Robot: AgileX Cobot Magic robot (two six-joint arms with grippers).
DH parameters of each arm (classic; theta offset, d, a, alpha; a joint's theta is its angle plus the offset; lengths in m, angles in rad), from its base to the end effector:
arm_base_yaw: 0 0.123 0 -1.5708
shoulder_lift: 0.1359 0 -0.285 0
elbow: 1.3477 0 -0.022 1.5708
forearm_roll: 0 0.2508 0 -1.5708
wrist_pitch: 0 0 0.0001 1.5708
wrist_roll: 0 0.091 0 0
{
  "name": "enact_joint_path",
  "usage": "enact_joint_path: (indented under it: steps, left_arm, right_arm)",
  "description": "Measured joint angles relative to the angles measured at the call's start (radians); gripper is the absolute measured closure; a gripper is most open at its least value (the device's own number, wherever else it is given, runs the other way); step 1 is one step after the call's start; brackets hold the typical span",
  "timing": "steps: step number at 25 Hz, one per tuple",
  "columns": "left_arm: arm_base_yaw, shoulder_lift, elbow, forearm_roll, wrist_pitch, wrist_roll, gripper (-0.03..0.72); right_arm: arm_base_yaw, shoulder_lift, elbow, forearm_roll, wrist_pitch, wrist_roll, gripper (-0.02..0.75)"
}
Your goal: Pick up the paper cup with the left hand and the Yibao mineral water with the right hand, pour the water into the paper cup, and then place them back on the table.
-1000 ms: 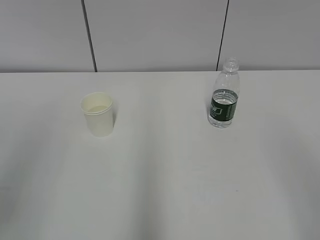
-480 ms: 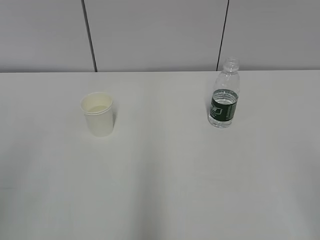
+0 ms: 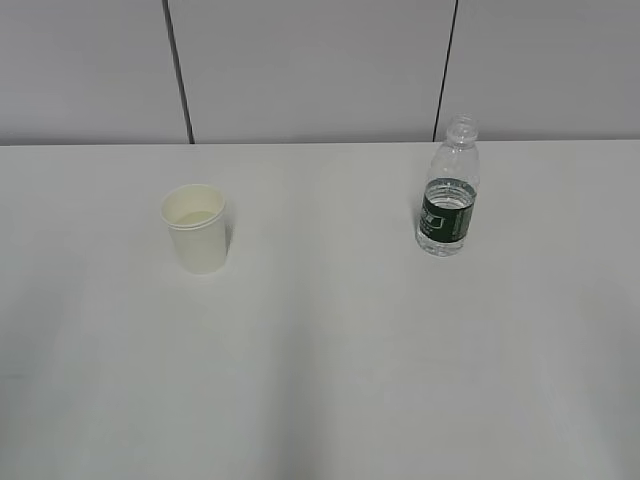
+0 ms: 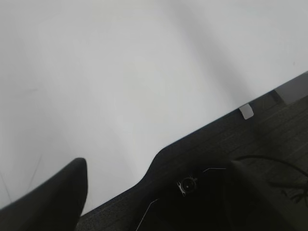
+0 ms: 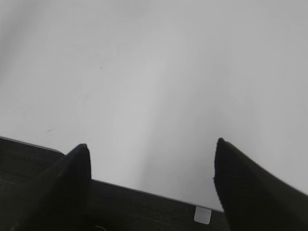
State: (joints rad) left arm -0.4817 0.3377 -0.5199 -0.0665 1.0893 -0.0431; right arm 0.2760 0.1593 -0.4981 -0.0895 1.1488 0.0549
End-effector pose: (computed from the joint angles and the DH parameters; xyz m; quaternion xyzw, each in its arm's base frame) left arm 0.0367 -0.0252 0.2745 0.1988 0.9083 -0.1270 0.3454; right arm 0.0161 -0.0031 0.2696 -0.1004 0.9050 0.0236 0.4128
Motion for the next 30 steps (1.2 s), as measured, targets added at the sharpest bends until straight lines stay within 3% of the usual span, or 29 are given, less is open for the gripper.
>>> enact_joint_path:
  steps: [18,22,27,30]
  left_arm:
    - [0.021,-0.025,0.000,-0.004,-0.002,0.000,0.203]
    - [0.145,-0.091,0.000,-0.006,-0.002,0.000,0.203]
    - [0.348,-0.191,0.000,-0.006,0.000,0.000,0.207]
    - [0.423,-0.253,0.000,-0.006,0.001,0.000,0.211]
  right_arm:
    - [-0.009,-0.001,0.000,-0.002,-0.006,0.003,0.152]
    - [-0.114,-0.002,0.000,-0.002,-0.006,0.003,0.152]
    - [-0.285,-0.048,0.000,-0.002,-0.006,0.005,0.152]
    - [-0.336,-0.108,0.000,-0.002,-0.006,0.005,0.152]
